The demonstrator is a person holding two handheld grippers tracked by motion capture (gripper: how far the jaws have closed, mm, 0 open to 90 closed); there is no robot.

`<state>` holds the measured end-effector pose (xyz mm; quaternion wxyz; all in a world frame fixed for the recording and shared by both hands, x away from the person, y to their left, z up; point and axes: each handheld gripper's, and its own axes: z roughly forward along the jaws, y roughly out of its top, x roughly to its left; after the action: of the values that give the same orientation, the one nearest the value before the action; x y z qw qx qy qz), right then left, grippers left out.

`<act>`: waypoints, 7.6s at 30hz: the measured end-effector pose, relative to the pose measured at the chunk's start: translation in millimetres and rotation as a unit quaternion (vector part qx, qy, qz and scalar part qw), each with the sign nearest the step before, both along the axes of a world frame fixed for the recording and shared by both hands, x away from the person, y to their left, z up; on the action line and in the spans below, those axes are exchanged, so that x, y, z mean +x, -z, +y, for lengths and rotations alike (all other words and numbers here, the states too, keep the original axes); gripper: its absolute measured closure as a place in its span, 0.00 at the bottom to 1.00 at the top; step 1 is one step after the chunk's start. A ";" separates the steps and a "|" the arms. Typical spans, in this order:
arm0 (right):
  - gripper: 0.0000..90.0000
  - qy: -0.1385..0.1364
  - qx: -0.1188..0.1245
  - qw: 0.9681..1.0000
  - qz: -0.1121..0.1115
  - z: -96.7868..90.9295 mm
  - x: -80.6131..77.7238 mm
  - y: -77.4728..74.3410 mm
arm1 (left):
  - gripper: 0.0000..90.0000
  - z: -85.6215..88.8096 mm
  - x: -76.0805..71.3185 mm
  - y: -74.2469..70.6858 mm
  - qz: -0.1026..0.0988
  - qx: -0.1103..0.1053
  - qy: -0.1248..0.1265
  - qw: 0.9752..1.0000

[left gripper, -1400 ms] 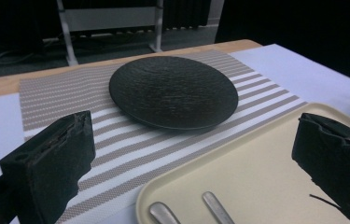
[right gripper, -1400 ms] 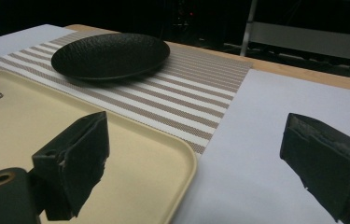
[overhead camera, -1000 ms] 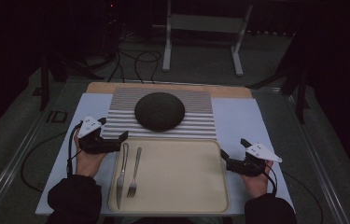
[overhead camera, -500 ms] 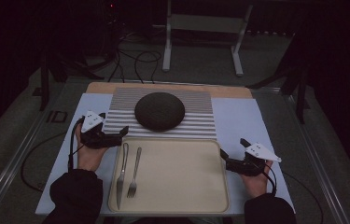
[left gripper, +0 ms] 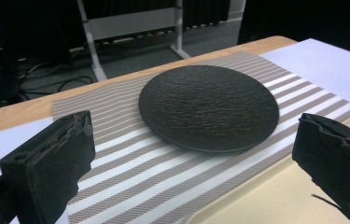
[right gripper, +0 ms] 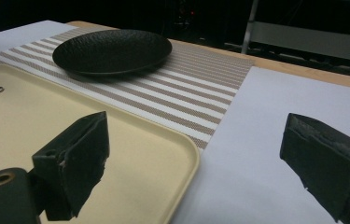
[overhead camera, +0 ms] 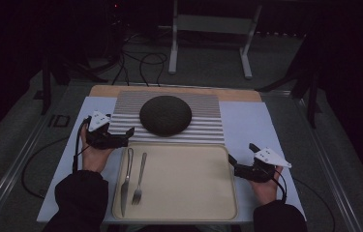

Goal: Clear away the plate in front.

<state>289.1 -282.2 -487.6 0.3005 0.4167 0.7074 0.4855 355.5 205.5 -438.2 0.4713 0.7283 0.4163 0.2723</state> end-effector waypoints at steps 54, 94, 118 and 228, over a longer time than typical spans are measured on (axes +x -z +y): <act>0.10 -0.003 -0.001 1.000 0.001 1.5 1.1 0.4 | 0.01 -28.7 82.0 27.1 0.091 0.003 -0.015 0.996; 0.10 0.006 0.008 1.000 -0.004 -3.3 1.4 -1.9 | 0.31 -53.2 135.9 77.7 0.285 -0.047 -0.013 0.957; 0.10 0.007 0.011 1.000 -0.005 -3.6 1.9 -2.4 | 0.74 -87.1 139.0 56.6 0.282 -0.169 -0.022 0.944; 0.11 0.010 0.016 1.000 -0.005 -7.5 0.6 -3.4 | 0.95 -83.8 89.4 -3.8 0.318 -0.273 -0.008 0.908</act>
<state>289.7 -289.7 -484.1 0.3019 0.4267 0.6935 0.4958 444.9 121.7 -434.4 0.4922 0.6159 0.6078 -0.0948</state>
